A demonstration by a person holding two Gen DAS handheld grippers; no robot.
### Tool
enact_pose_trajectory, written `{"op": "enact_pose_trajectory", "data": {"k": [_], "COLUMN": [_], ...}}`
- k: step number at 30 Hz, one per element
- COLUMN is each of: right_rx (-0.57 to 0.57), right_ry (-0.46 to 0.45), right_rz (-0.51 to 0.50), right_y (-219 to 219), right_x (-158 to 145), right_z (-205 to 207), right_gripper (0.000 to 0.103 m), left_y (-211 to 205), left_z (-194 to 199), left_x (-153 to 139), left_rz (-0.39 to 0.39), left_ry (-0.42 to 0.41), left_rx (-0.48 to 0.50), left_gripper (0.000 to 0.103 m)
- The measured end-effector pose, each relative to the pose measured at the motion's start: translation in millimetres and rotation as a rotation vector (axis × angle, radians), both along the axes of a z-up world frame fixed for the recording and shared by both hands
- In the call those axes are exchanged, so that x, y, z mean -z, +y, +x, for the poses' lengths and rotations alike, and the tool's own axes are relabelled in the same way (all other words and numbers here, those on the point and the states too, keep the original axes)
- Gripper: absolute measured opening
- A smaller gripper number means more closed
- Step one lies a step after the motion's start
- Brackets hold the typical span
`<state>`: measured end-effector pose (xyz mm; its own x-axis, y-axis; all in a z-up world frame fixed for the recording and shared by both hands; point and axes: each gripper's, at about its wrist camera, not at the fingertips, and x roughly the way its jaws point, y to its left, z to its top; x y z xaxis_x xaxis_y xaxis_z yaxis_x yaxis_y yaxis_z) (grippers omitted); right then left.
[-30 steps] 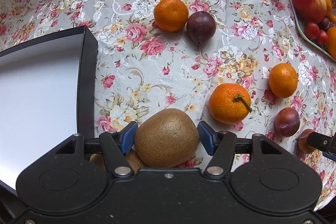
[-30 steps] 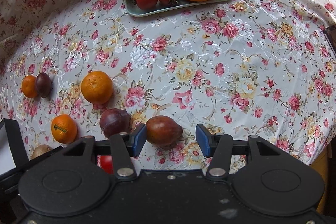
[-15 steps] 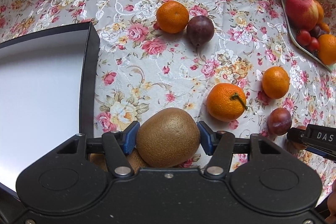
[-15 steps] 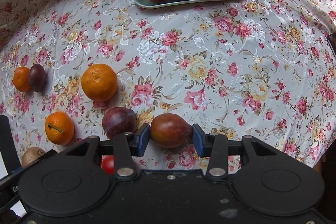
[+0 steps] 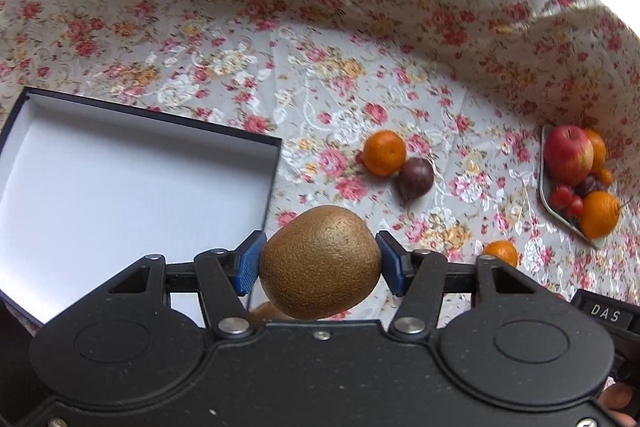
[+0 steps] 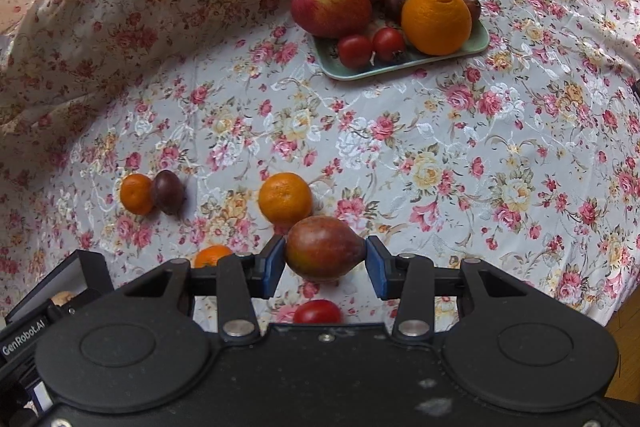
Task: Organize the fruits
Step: 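Carry the kiwi in left tool and pear in right tool over the white box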
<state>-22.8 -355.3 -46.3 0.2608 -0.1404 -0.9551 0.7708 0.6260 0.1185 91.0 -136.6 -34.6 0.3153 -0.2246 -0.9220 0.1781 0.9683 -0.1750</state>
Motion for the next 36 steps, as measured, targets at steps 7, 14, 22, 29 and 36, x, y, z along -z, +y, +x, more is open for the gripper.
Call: {"op": "enact_pose_trajectory", "data": {"k": [7, 14, 22, 29, 36], "right_rx": [-0.112, -0.274, -0.441, -0.545, -0.590], "right_ry": [-0.048, -0.101, -0.154, -0.162, -0.152], "right_rz": [0.035, 0.066, 0.086, 0.048, 0.033], "right_y": [53, 131, 208, 252, 269], "right_x": [-12, -22, -29, -26, -16], "right_z": [24, 51, 72, 78, 83], "right_gripper": [0.044, 0.044, 0.044, 0.045, 0.045], "left_y": [61, 121, 164, 187, 204], "left_z": [9, 9, 24, 28, 32], "left_x": [-21, -13, 4, 8, 12], "left_rz": [0.094, 0.176, 0.162, 0.119, 0.076], "left_ry": [-0.077, -0.087, -0.033, -0.006, 0.025], "left_rx": [-0.130, -0.241, -0.301, -0.297, -0.337], "left_gripper": [0.062, 0.062, 0.062, 0.062, 0.062]}}
